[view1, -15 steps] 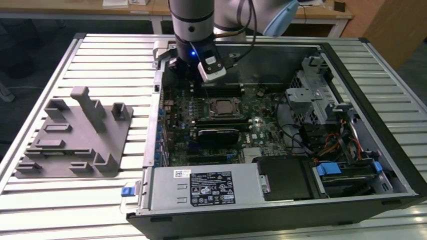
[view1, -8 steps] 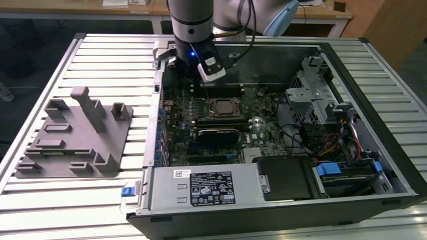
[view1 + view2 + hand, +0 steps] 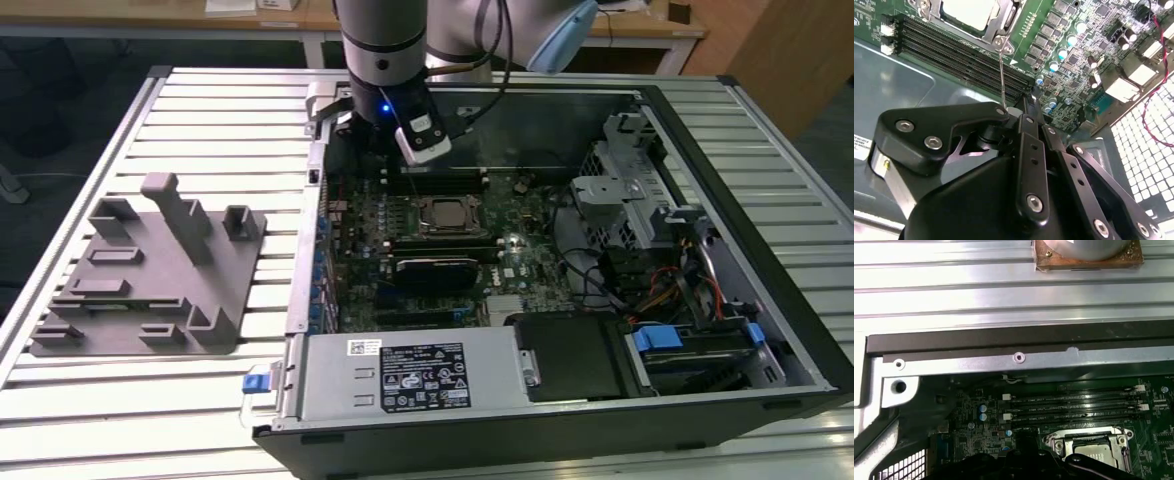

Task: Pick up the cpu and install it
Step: 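Install the first cpu locking lever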

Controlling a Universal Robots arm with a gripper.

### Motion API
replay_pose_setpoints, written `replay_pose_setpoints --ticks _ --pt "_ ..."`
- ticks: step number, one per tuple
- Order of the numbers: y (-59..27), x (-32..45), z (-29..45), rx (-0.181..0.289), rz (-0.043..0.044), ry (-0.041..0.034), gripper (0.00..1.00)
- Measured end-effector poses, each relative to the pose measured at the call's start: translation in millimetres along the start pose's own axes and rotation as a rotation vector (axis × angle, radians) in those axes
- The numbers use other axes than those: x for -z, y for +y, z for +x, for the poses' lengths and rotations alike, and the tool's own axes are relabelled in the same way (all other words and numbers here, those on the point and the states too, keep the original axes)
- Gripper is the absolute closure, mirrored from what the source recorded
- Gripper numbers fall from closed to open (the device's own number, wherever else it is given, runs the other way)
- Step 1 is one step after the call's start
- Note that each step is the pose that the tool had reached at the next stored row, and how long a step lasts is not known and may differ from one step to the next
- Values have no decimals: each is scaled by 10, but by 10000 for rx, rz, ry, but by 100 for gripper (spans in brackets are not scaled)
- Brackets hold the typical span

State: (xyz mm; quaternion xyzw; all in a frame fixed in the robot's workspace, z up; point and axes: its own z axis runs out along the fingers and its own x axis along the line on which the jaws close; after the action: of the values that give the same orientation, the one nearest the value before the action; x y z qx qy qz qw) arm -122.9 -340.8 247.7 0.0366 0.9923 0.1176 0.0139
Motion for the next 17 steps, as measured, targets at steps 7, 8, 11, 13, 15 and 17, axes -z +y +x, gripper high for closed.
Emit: replay_pose_setpoints --ticks 7,8,11,13,15,17 --pt "7 -3 -100 -1 0 2 89" --pt "9 -4 -131 0 0 2 89" --pt "17 -9 -249 -1 0 5 89" --pt "23 -12 -336 -2 -1 6 89" --pt "29 -14 -417 -1 1 8 89" --pt "31 -15 -451 -1 2 9 89"
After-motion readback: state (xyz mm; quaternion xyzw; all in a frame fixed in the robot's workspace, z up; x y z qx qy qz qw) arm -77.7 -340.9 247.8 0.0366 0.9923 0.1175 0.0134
